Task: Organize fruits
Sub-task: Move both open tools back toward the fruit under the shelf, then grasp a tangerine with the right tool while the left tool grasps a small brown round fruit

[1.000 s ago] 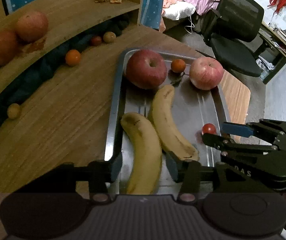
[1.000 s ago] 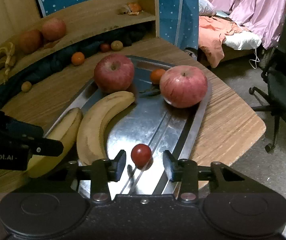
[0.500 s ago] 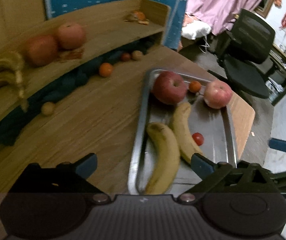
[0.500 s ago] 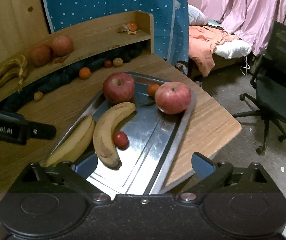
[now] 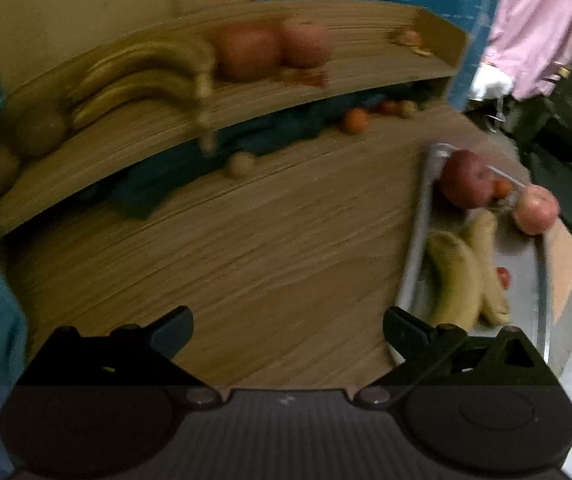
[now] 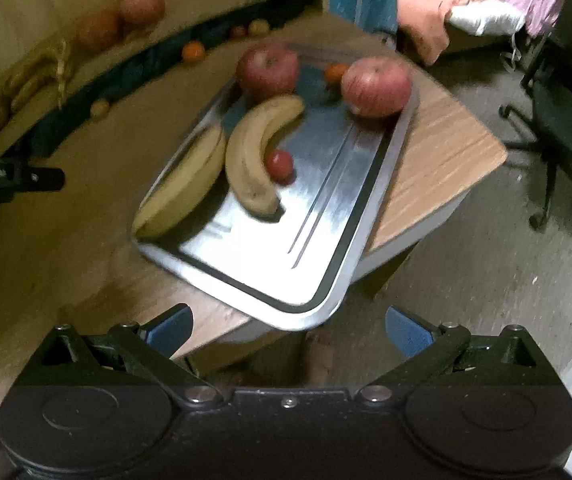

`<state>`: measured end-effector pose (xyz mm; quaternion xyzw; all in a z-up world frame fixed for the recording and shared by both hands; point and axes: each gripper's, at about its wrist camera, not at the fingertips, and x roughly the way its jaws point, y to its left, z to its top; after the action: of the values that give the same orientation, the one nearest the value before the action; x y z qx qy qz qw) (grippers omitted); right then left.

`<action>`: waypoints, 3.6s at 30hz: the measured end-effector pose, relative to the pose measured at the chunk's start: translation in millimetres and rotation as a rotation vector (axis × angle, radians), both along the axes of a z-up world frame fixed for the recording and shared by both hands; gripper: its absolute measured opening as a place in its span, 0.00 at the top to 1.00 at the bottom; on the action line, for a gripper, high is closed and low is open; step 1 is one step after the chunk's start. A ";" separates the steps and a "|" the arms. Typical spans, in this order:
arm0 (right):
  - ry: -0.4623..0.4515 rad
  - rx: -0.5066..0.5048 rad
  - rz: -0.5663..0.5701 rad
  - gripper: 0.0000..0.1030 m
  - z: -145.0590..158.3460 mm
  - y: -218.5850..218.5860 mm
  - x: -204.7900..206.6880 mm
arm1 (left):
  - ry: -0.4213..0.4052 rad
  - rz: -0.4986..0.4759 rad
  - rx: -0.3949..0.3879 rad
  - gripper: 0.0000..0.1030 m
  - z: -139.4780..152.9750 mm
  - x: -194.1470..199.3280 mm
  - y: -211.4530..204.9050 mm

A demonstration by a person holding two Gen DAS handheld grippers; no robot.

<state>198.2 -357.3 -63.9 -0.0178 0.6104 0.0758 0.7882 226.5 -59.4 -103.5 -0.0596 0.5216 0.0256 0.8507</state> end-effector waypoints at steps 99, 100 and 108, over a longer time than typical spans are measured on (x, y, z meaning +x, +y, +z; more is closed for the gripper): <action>-0.200 0.140 0.648 0.65 -95.9 168.2 320.3 | -0.074 0.323 0.120 0.69 -76.6 173.1 -3.5; -0.200 0.142 0.647 0.66 -96.8 168.4 320.2 | -0.076 0.323 0.117 0.69 -76.5 172.1 -4.0; -0.203 0.152 0.638 0.66 -92.9 159.5 312.6 | -0.082 0.315 0.106 0.69 -77.9 166.6 -4.0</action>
<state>510.8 -197.9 -156.8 -0.1567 0.4852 0.3617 0.7805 393.1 -63.5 -181.4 -0.0968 0.4684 0.1837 0.8588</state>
